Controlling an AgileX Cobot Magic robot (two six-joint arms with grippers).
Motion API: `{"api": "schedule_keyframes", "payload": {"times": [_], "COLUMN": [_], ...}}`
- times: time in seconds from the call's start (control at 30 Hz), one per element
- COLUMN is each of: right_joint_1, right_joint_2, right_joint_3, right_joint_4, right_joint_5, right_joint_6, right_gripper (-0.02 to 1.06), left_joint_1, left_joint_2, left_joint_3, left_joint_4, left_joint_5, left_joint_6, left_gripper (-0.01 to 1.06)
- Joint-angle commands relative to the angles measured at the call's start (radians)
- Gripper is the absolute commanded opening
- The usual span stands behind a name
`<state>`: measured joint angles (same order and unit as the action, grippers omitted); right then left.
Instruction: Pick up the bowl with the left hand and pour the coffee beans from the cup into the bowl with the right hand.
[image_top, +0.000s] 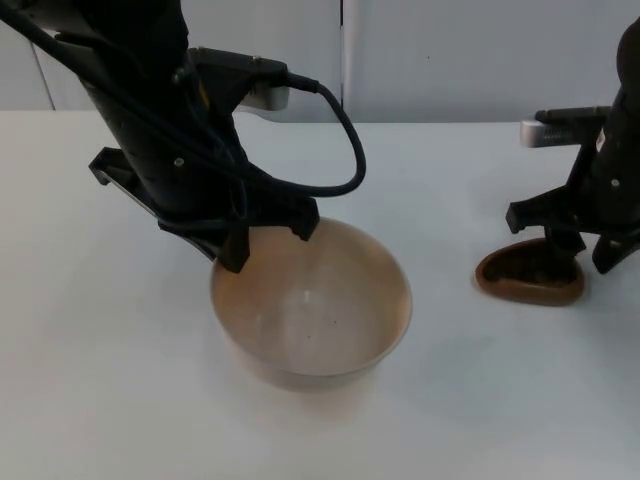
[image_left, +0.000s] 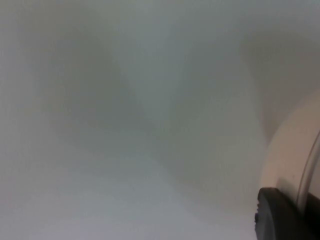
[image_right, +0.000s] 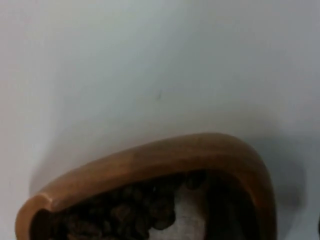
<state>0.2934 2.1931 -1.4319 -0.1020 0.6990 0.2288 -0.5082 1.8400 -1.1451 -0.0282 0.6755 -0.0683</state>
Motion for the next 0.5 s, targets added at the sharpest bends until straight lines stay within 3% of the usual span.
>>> {"api": "schedule_keyframes", "payload": {"times": [0.0, 0.03, 0.13, 0.3, 0.47], "right_joint_1": [-0.003, -0.003, -0.003, -0.003, -0.003], "right_joint_2": [0.004, 0.004, 0.004, 0.004, -0.007], "right_joint_3": [-0.003, -0.003, -0.003, -0.003, -0.003], "right_joint_4": [-0.001, -0.001, -0.001, -0.001, -0.001], "right_joint_5": [-0.014, -0.014, -0.015, -0.015, -0.009], "right_joint_6": [-0.001, -0.001, -0.001, -0.001, -0.001], "right_gripper": [0.32, 0.32, 0.17, 0.01, 0.00], "left_joint_1": [-0.006, -0.006, -0.006, -0.006, -0.006], "left_joint_2": [-0.003, -0.003, -0.003, -0.003, -0.003], "left_joint_3": [0.005, 0.005, 0.005, 0.005, 0.005], "left_joint_4": [-0.016, -0.016, -0.016, -0.016, -0.016], "left_joint_5": [-0.008, -0.008, -0.008, -0.008, -0.008], "left_joint_6": [-0.001, -0.001, -0.001, -0.001, -0.001], "left_gripper": [0.00, 0.00, 0.00, 0.00, 0.00]}}
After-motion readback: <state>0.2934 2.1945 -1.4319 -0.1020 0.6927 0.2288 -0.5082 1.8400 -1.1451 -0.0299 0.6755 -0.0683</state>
